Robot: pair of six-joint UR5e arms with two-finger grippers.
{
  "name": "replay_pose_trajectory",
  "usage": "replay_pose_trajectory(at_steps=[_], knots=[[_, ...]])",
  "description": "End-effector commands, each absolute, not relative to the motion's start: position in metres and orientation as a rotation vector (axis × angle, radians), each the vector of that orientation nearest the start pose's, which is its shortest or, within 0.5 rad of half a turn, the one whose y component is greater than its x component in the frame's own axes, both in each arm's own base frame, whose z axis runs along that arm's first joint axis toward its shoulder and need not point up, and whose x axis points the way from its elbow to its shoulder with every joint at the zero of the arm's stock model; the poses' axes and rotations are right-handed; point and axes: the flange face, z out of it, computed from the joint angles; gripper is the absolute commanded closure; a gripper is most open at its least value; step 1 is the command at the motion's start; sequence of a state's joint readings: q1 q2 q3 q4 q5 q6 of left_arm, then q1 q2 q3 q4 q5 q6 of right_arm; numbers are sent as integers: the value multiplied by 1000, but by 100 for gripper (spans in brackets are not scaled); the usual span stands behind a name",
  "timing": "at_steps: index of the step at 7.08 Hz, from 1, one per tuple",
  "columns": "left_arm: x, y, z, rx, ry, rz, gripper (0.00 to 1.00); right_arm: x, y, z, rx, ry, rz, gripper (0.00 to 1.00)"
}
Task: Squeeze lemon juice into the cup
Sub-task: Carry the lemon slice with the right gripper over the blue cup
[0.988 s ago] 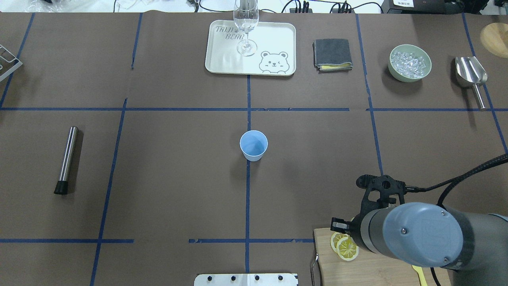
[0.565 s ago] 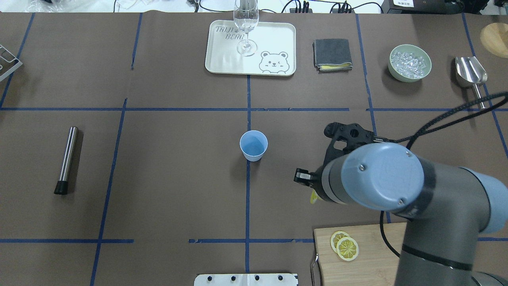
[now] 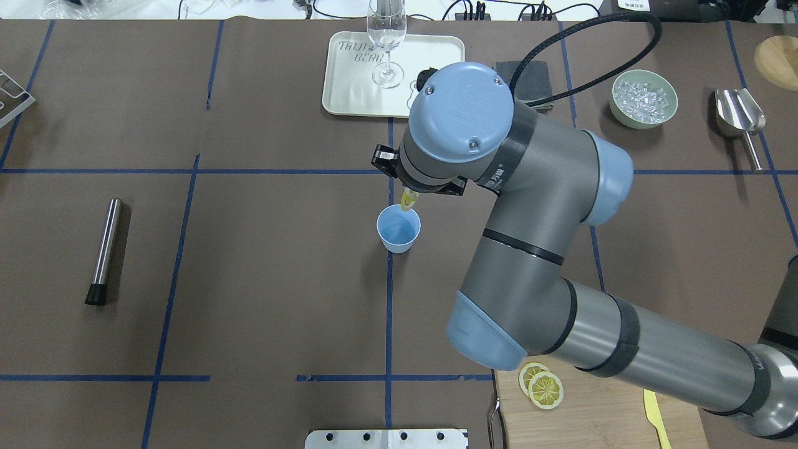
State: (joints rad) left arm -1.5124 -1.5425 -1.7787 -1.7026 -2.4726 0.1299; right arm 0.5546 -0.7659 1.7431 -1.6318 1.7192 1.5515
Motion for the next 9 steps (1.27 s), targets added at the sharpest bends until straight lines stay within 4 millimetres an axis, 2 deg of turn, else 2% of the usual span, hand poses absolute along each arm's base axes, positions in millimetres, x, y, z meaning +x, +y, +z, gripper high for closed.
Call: replay_pose_trajectory(at_steps=[1, 2, 3, 4, 7, 8, 9], knots=[[-27, -485, 544, 326, 886, 316, 0, -522, -458, 138, 80, -927, 417, 100], [-27, -485, 544, 327, 887, 316, 0, -522, -453, 144, 64, -925, 409, 100], [-27, -484, 544, 327, 887, 316, 0, -531, -441, 152, 54, -914, 393, 100], [-27, -484, 542, 328, 886, 316, 0, -531, -439, 158, 50, -913, 391, 100], [-27, -484, 543, 327, 887, 316, 0, -544, -427, 161, 39, -905, 375, 100], [-27, -484, 543, 327, 887, 316, 0, -546, -423, 164, 37, -901, 370, 93], [-28, -484, 543, 327, 886, 314, 0, -547, -424, 165, 36, -898, 371, 72]])
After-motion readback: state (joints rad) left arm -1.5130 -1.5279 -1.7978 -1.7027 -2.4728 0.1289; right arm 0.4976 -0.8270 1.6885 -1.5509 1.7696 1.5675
